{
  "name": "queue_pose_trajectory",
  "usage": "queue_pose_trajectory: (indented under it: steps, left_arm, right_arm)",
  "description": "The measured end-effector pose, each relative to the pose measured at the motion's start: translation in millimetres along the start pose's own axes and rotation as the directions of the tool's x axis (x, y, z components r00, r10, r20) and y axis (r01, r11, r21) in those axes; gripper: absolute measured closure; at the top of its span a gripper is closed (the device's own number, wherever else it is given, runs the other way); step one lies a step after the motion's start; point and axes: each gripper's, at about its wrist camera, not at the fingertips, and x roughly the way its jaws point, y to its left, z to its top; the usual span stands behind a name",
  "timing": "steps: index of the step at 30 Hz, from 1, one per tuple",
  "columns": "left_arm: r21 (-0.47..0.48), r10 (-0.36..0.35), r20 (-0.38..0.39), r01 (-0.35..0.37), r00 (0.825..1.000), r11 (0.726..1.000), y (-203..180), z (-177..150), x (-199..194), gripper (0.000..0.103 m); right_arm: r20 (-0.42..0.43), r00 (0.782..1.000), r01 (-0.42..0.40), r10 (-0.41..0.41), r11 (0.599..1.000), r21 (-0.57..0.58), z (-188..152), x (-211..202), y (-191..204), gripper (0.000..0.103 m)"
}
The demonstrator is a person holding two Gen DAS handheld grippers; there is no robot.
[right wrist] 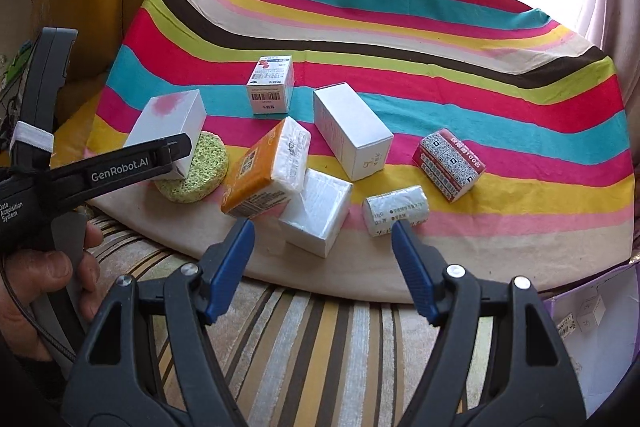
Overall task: Organize objects
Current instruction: 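Grasp the pink-stained white box with left gripper while right grasps the orange tissue pack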
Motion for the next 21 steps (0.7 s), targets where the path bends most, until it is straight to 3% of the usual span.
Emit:
queue_pose_trajectory:
  steps: [3,8,14,21]
  left_arm:
    - [0.003,-0.009,-0.004,0.009,1.0,1.0,0.4,0.5,1.6,0.031]
    - [-0.021,-0.056,0.016,0.056,0.998,0.998,7.9,-0.1,-4.2,0.032]
    - [-0.106,-0.088,0.078,0.096,0.993,0.99,39.2,-1.9,-24.4,0.033]
    - [-0.174,-0.087,0.128,0.109,0.988,0.979,74.3,-11.4,-41.1,0.034]
  right_arm:
    - [0.025,0.998,0.061,-0.059,0.994,-0.094,2.1,-0.6,19.3,0.016]
    - [0.053,0.988,0.156,-0.148,0.966,-0.206,3.0,2.6,44.7,0.009]
    - [0.047,0.974,0.226,-0.221,0.944,-0.239,6.8,11.5,60.7,0.006]
    - [0.037,0.935,0.347,-0.354,0.885,-0.311,11.0,36.5,89.6,0.006]
